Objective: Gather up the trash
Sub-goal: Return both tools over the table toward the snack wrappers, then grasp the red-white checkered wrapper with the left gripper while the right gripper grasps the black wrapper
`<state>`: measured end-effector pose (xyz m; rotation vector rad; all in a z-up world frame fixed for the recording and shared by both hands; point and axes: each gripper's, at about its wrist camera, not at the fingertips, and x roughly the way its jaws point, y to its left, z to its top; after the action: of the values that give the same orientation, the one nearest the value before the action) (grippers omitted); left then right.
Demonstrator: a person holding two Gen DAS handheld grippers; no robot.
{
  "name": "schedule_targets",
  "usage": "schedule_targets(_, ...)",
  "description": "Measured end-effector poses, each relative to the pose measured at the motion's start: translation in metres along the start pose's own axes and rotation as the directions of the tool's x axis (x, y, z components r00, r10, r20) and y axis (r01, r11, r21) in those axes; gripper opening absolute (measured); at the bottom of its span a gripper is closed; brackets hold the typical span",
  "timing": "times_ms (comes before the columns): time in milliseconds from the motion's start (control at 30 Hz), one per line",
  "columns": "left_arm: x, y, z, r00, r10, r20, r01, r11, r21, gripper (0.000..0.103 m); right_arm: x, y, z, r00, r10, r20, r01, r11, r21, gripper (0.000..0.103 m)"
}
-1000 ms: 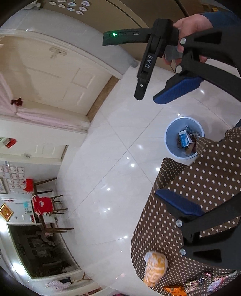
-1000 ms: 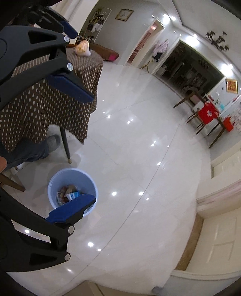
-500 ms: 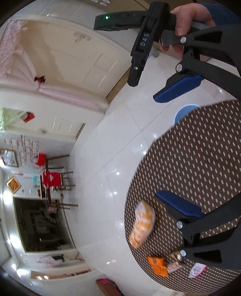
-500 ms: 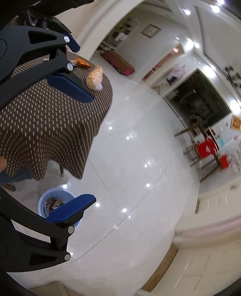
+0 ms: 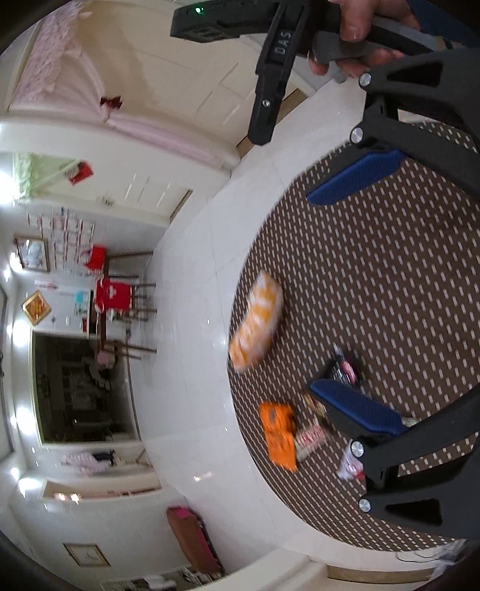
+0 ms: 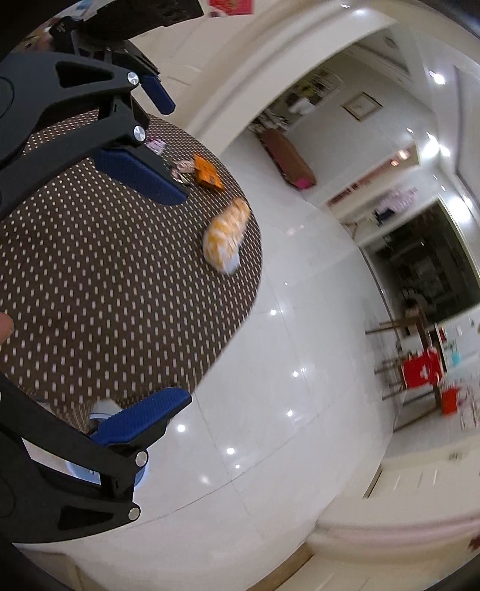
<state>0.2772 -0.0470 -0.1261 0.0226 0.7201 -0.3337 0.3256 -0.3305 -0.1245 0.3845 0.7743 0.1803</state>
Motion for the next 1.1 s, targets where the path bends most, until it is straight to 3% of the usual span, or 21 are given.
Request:
schedule_targets(300,-0.003,0.068,-0.032,0.995,0.088,-0.041,-0.091,0.993,-0.077,0.094,0.039,0.066,-0.011,0.997,0.038,-0.067,-0.047,0.989,-0.139,0.097)
schedule_targets(633,0.034,0.109,-0.064,0.983,0.094,-0.159,-0.108,0.991,-0.083,0.093,0.092,0.108,-0.031,0.983,0.044,-0.178,-0.085,0.969,-0.230,0.097)
schedule_targets(767,0.054,0.118,-0.069,0.975,0.071,-0.209,-0.092,0.992,-0.092,0.069,0.115,0.123,-0.041,0.975,0.034,-0.219,-0.093,0.959,-0.268,0.097)
schedule_targets(900,0.063,0.117,-0.068,0.975,0.076,-0.209,-0.092,0.994,-0.066,0.062,0.142,0.138,-0.048,0.967,0.021,-0.255,-0.103,0.944,-0.314,0.097)
schedule_targets(1000,0.065,0.115,-0.066,0.977,0.076,-0.200,-0.090,0.994,-0.060,0.033,0.165,0.150,-0.053,0.960,0.004,-0.281,-0.108,0.929,-0.353,0.097)
schedule_targets(1033,0.065,0.116,-0.066,0.978,0.064,-0.199,-0.079,0.995,-0.067,0.023,0.174,0.156,-0.056,0.958,-0.004,-0.287,-0.108,0.921,-0.373,0.094)
schedule_targets(1100,0.065,0.117,-0.065,0.979,0.043,-0.200,-0.061,0.995,-0.084,0.019,0.187,0.165,-0.061,0.953,-0.023,-0.301,-0.107,0.906,-0.409,0.077)
